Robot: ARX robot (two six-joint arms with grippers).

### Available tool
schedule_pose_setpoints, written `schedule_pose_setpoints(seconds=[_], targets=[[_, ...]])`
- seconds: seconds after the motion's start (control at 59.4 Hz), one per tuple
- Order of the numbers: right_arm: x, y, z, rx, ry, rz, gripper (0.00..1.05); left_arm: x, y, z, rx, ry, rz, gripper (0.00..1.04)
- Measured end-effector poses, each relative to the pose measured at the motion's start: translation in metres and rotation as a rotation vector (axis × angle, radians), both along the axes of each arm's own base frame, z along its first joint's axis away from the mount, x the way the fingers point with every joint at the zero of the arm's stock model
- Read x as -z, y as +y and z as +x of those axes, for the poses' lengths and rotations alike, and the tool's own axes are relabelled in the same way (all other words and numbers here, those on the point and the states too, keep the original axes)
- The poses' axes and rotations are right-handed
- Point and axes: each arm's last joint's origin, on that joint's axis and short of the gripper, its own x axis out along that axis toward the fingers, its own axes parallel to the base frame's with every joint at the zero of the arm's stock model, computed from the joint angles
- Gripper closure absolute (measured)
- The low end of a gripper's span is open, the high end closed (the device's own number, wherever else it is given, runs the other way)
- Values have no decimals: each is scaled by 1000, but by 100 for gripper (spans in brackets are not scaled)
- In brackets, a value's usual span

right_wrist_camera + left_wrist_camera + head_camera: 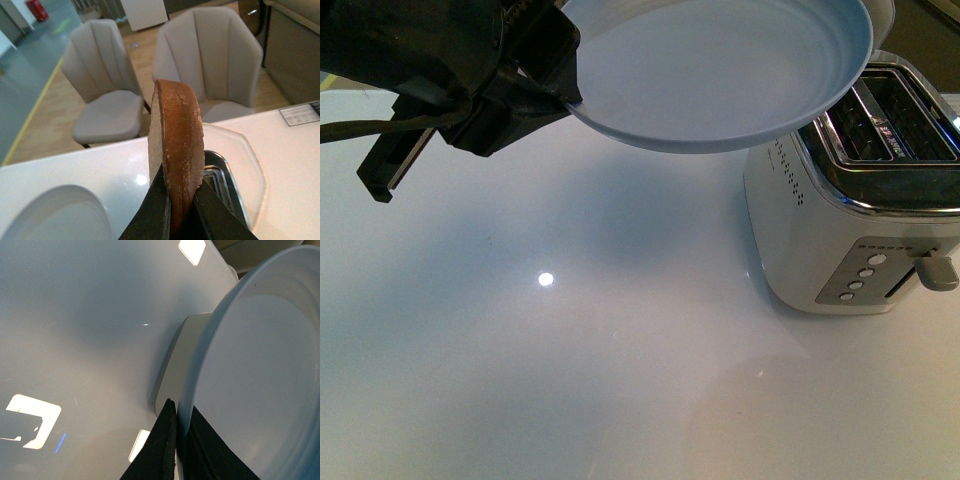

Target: Left arm holds plate, right arm toasts bread

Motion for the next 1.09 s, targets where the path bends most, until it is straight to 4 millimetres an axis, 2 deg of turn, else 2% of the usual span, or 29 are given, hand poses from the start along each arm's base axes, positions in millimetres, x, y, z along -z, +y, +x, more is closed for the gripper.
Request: schedule_pose_setpoints(seconds=[0.152,0.303,0.775,1.095], targets=[[35,7,11,-29,104,-93,102,0,0,0,1,0,0,102],[52,12,21,-48,161,-105,102,0,0,0,1,0,0,102],[81,25,48,-69,263,-145,102,0,0,0,1,0,0,102],[86,28,59,-55,277,-161,102,0,1,0,-1,3,2,102]])
